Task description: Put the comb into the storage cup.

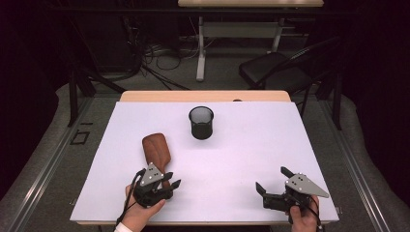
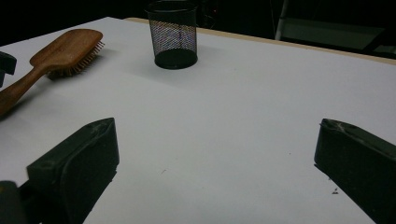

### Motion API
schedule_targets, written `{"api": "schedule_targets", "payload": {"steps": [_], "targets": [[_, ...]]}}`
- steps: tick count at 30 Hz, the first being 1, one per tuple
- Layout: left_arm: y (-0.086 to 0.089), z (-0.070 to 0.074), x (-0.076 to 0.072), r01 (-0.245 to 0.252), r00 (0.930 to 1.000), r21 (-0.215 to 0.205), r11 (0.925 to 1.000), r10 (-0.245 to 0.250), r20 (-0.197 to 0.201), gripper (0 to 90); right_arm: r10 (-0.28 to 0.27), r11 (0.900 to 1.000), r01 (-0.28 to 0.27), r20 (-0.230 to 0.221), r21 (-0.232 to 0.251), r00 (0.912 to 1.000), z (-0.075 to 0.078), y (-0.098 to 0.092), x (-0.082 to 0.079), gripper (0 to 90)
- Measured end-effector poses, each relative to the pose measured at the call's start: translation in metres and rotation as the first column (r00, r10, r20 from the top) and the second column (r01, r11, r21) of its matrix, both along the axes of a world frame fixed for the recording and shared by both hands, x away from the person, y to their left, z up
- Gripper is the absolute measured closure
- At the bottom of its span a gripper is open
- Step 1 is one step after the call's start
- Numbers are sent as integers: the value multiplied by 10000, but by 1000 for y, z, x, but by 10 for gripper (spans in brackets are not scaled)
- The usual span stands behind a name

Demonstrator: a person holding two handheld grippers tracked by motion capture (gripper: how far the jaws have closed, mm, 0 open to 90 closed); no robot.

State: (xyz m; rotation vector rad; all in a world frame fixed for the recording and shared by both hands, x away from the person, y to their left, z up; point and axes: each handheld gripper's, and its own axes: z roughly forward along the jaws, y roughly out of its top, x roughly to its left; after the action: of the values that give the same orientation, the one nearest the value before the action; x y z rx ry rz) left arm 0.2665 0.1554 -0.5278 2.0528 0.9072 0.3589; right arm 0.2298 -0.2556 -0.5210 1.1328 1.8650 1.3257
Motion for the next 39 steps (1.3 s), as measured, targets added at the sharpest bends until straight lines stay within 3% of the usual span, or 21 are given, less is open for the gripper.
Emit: {"api": "schedule_targets", "payload": {"steps": [8,10,23,25,39], "targets": [[-4,-6,1,32,9999,201,9998,-29,-165,626,35,10000,-35,-56,-59,10000,0,0,0,0],[-5,-7,1,68,9996,380,9993,-57,-271,665,63,9999,-63,-68,-91,10000,0,0,1,0],[-4,-11,5,-21,9950,471,9989,67,-993,872,120,9999,-121,-181,-71,9998,-1,0,1,3],[-4,-13,6,-107,9925,594,9982,179,-1212,888,138,9999,-140,-172,-83,9998,-1,0,1,3],[-4,-18,9,-229,9860,1080,9939,403,-1619,900,125,9998,-128,-199,-142,9997,-1,0,2,3]]}}
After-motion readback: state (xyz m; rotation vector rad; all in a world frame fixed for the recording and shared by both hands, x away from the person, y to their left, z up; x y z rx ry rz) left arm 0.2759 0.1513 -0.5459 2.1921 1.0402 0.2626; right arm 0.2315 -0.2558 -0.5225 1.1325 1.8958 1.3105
